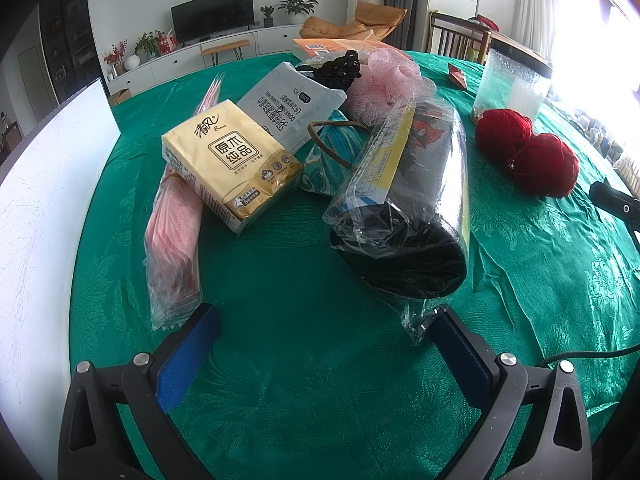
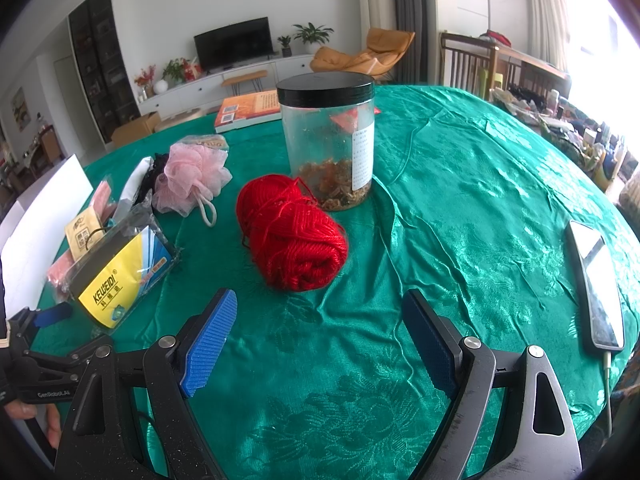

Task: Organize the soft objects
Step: 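Move the left tool toward the black-and-yellow plastic-wrapped package, then grasp the red yarn ball with the right tool while the left tool grasps the black-and-yellow package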

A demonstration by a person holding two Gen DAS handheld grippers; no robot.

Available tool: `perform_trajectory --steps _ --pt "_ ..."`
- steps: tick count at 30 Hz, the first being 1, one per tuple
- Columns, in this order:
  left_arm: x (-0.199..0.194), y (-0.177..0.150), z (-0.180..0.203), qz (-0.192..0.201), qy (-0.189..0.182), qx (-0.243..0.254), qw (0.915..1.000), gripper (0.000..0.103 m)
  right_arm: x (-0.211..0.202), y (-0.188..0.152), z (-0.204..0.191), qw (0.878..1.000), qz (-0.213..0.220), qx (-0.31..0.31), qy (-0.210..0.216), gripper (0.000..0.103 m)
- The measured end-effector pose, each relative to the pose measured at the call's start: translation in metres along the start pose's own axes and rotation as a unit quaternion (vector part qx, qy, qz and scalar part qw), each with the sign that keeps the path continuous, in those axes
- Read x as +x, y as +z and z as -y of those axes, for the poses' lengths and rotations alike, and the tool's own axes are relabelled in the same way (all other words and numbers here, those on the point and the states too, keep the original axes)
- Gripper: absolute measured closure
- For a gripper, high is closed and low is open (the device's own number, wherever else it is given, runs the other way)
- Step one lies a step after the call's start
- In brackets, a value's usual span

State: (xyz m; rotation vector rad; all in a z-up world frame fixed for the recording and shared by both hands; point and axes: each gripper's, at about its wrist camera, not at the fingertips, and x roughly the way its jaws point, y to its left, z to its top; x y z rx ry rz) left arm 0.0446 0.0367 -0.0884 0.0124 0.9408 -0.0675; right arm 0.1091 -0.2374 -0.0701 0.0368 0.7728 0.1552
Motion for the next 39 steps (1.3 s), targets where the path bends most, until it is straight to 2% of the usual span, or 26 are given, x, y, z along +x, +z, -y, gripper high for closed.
perform_trajectory --steps 12,18,21,24,28,31,33,35,36,39 --pt "0.000 0.000 0.000 0.000 0.000 0.000 1.0000 0.000 0.000 0.000 0.003 1.000 0.001 0.008 0.005 0.016" --pt "0.000 0.000 0.000 0.000 0.000 0.000 1.0000 0.000 -0.001 -0.001 0.039 0.993 0.008 0.112 0.038 0.016" --pt "0.000 0.000 0.000 0.000 0.000 0.000 1.0000 0.000 0.003 0.001 0.049 0.988 -0.005 0.143 0.053 0.016" --pt "0.000 0.000 0.000 0.000 0.000 0.000 1.0000 0.000 0.010 0.012 0.039 0.992 -0.018 0.109 0.064 0.016" --pt "-0.001 -0.001 0.000 -0.001 -0.002 0.001 1.0000 0.000 0.032 0.045 0.004 0.997 -0.032 -0.020 0.064 0.016" --pt "-0.005 -0.001 0.001 -0.024 -0.012 0.011 0.9996 0.000 0.060 0.065 -0.022 0.991 -0.064 -0.110 0.050 0.016" --pt "-0.014 0.000 0.004 -0.037 -0.040 0.015 0.9984 0.000 0.080 0.066 -0.031 0.983 -0.096 -0.150 0.043 0.018" --pt "-0.028 0.006 0.011 -0.024 -0.063 0.025 0.9974 0.000 0.086 0.062 -0.029 0.981 -0.112 -0.154 0.047 0.024" --pt "-0.035 0.012 0.017 -0.014 -0.065 0.036 0.9971 0.000 0.081 0.059 -0.024 0.982 -0.106 -0.144 0.054 0.050" --pt "-0.042 0.039 0.039 0.013 -0.057 0.075 0.9955 0.000 0.060 0.044 -0.005 0.986 -0.103 -0.110 0.072 0.052"
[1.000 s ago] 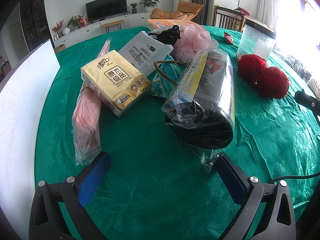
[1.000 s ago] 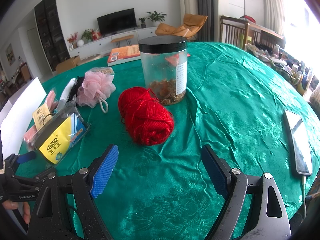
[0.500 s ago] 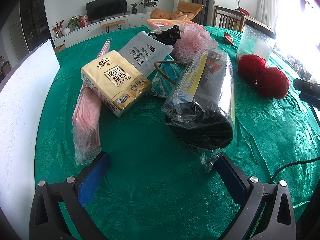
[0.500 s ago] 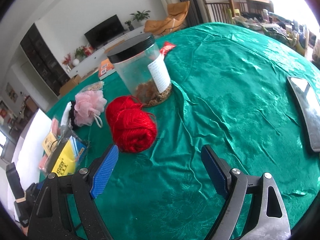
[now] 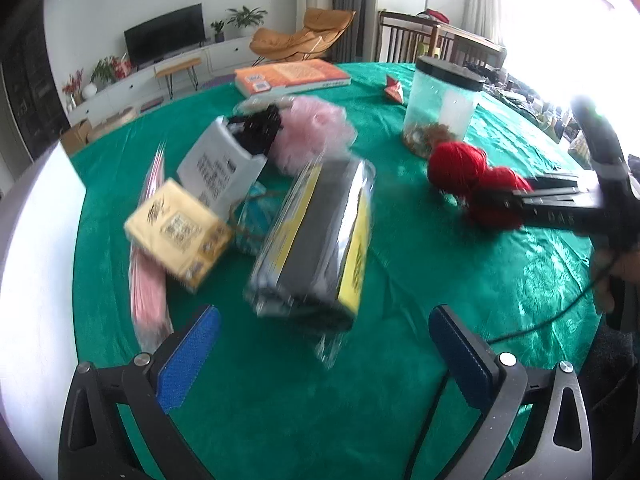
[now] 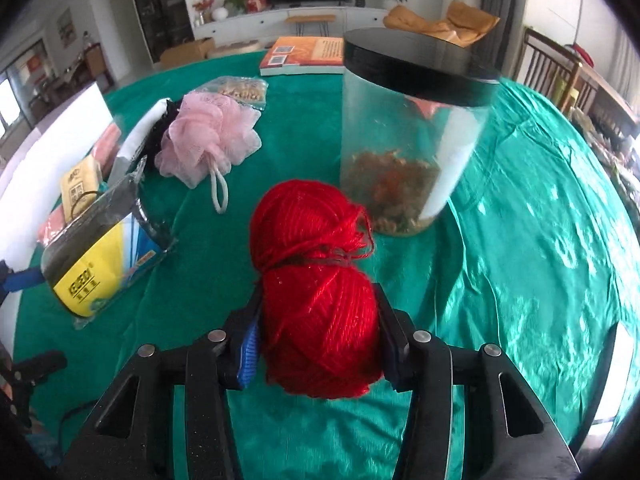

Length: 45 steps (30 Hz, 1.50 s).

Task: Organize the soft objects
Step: 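Grasp the red yarn ball with the right tool while the left tool grasps the black-and-yellow package, then carry both held items into the white box and open both tools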

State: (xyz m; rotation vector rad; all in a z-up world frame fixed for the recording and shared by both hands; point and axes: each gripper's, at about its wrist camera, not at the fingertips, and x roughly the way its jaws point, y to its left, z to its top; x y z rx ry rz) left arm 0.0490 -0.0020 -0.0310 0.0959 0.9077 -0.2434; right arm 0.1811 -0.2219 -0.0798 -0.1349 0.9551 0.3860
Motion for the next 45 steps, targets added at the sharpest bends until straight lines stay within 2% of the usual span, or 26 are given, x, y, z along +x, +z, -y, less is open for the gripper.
perform_trajectory --steps 4,8,9,10,11,12,14,16,20,22,25,29,32,35,38,41,45 --pt "0.036 0.033 0.025 -0.018 0.039 0.052 0.9978 0.000 -0.032 -0.027 0.033 0.998 0.019 0.062 0.017 0.052" --pt "0.069 0.041 0.043 -0.053 0.102 0.103 0.9881 0.010 -0.053 -0.029 0.094 0.988 0.046 0.144 -0.012 0.052" --pt "0.073 0.040 0.047 -0.057 0.122 0.120 0.9836 0.018 -0.054 -0.026 0.110 0.986 0.047 0.162 -0.017 0.052" --pt "0.076 0.039 0.050 -0.059 0.145 0.134 0.9785 0.037 -0.055 -0.025 0.124 0.982 0.050 0.179 -0.019 0.052" --pt "0.075 0.039 0.050 -0.054 0.163 0.141 0.9749 0.045 -0.055 -0.024 0.135 0.980 0.051 0.193 -0.019 0.052" --pt "0.072 0.040 0.046 -0.052 0.147 0.131 0.9791 0.045 -0.053 -0.021 0.144 0.978 0.051 0.203 -0.017 0.052" --pt "0.063 0.044 0.029 -0.049 0.081 0.070 0.9930 0.047 -0.047 -0.014 0.156 0.975 0.051 0.216 -0.011 0.052" --pt "0.051 0.049 0.017 -0.037 0.031 0.014 0.9987 0.048 -0.041 -0.002 0.166 0.973 0.055 0.224 -0.001 0.052" --pt "0.020 0.061 0.002 -0.001 -0.034 -0.059 0.9976 0.048 -0.028 0.022 0.178 0.971 0.058 0.233 0.000 0.052" --pt "0.000 0.067 -0.005 0.022 -0.052 -0.081 0.9951 0.048 -0.027 0.032 0.179 0.970 0.060 0.236 0.000 0.052" --pt "-0.034 0.068 -0.023 0.052 -0.069 -0.105 0.9908 0.048 -0.049 0.044 0.169 0.970 0.092 0.227 -0.001 0.052" --pt "-0.077 0.054 -0.061 0.072 -0.050 -0.126 0.9882 0.048 -0.094 0.060 0.125 0.975 0.135 0.178 0.013 0.052" --pt "-0.108 0.031 -0.098 0.073 0.000 -0.136 0.9880 0.048 -0.120 0.071 0.072 0.978 0.149 0.135 0.051 0.052" --pt "-0.137 -0.002 -0.143 0.066 0.055 -0.159 0.9836 0.048 -0.134 0.081 0.006 0.978 0.151 0.094 0.113 0.052" --pt "-0.164 -0.038 -0.193 0.060 0.105 -0.198 0.9727 0.048 -0.139 0.088 -0.069 0.969 0.143 0.058 0.191 0.052" --pt "-0.184 -0.076 -0.233 0.052 0.154 -0.233 0.9589 0.048 -0.134 0.095 -0.150 0.955 0.119 0.025 0.271 0.052" --pt "-0.196 -0.118 -0.270 0.036 0.205 -0.268 0.9407 0.046 -0.116 0.096 -0.253 0.935 0.072 -0.024 0.346 0.052"
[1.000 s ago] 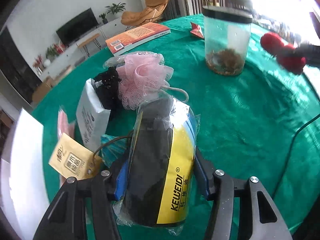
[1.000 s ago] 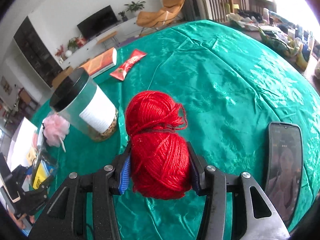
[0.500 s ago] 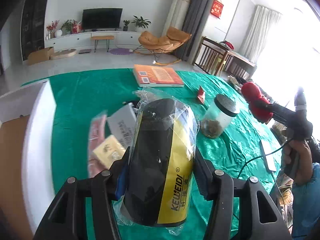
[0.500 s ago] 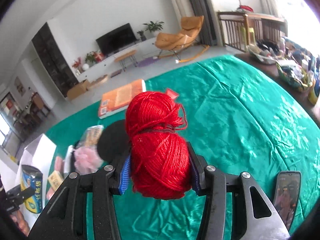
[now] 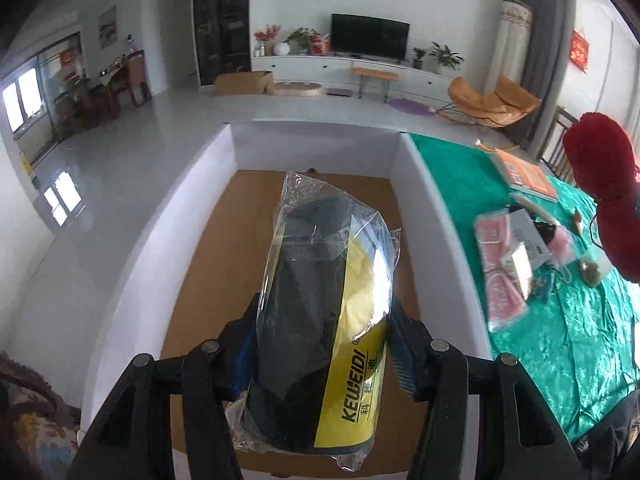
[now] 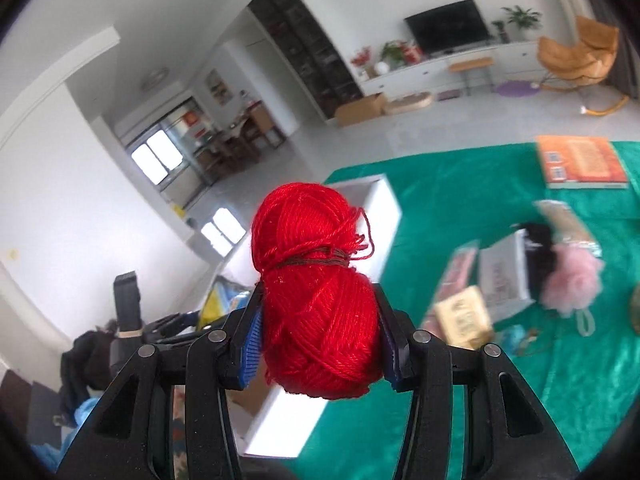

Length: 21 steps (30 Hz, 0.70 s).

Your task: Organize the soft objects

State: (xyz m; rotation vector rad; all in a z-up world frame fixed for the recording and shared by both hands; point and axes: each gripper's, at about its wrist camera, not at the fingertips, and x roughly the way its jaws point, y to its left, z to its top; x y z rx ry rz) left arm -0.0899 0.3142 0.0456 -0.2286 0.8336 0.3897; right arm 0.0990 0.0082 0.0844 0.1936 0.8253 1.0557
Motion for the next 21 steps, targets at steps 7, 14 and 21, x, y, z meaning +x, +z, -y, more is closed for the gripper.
perform_trajectory --steps 7,14,21 --pt "0.021 -0.019 -0.028 0.002 0.036 -0.067 0.9971 0.004 0.100 -0.026 -0.024 0.989 -0.099 0.041 0.100 0.030" --pt "0.013 -0.009 0.041 0.036 -0.065 -0.042 0.9964 0.003 0.048 -0.045 0.045 0.996 -0.034 -0.020 -0.085 0.027" --pt "0.028 -0.034 0.198 -0.014 -0.197 0.082 0.9769 0.002 -0.011 -0.106 0.172 0.941 -0.032 -0.022 -0.337 0.026"
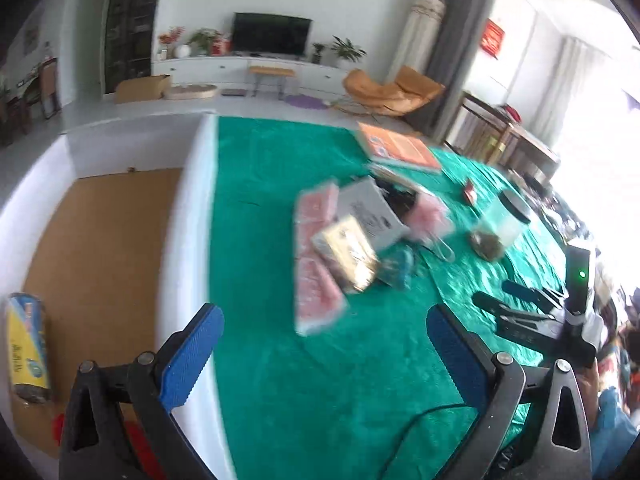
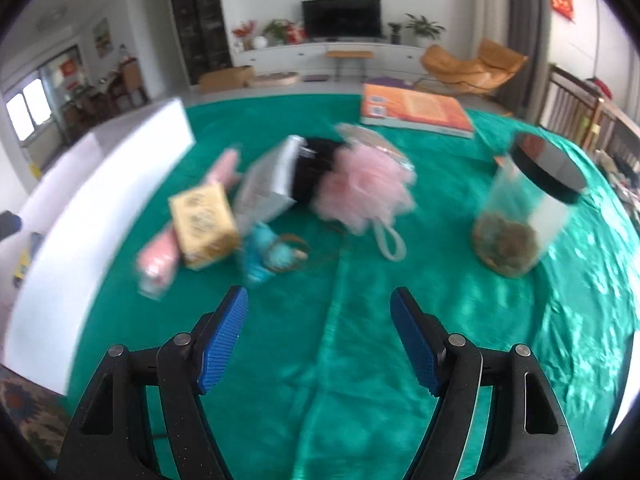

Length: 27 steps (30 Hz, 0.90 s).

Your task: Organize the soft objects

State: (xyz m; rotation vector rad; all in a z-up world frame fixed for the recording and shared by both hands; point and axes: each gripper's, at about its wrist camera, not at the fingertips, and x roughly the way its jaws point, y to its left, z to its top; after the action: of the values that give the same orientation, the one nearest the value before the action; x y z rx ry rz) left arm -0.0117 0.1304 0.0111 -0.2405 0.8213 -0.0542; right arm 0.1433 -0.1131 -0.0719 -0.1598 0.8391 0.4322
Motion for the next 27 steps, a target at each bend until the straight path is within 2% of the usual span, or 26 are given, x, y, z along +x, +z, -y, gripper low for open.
perform_trajectory --steps 2,4,7,10,14,19,27 --pt "0.033 -0.007 0.033 -0.028 -0.014 0.026 0.9992 0.002 0.002 -0.018 0.031 0.999 -0.014 0.017 -0.037 0.026" --pt "0.067 -0.016 0.054 -0.057 -0.012 0.044 0.9973 0.002 0.004 -0.031 0.054 0.998 -0.016 0.037 -0.056 0.026" --pt "0.103 -0.023 0.069 -0.073 0.007 0.062 0.9954 0.002 -0.001 -0.036 0.073 0.996 -0.017 0.072 -0.049 0.026" --pt "0.122 -0.026 0.068 -0.077 0.027 0.078 0.9936 0.002 -0.008 -0.035 0.079 0.995 -0.006 0.080 -0.053 0.026" --pt "0.130 -0.031 0.065 -0.068 0.038 0.085 0.9933 0.002 -0.003 -0.041 0.077 0.995 -0.030 0.082 -0.051 0.026" --pt "0.132 -0.036 0.068 -0.064 0.048 0.110 0.9906 0.000 -0.001 -0.041 0.071 0.995 -0.031 0.064 -0.065 0.021" --pt "0.132 -0.036 0.067 -0.064 0.050 0.111 0.9904 0.000 -0.001 -0.044 0.070 0.995 -0.028 0.069 -0.073 0.015"
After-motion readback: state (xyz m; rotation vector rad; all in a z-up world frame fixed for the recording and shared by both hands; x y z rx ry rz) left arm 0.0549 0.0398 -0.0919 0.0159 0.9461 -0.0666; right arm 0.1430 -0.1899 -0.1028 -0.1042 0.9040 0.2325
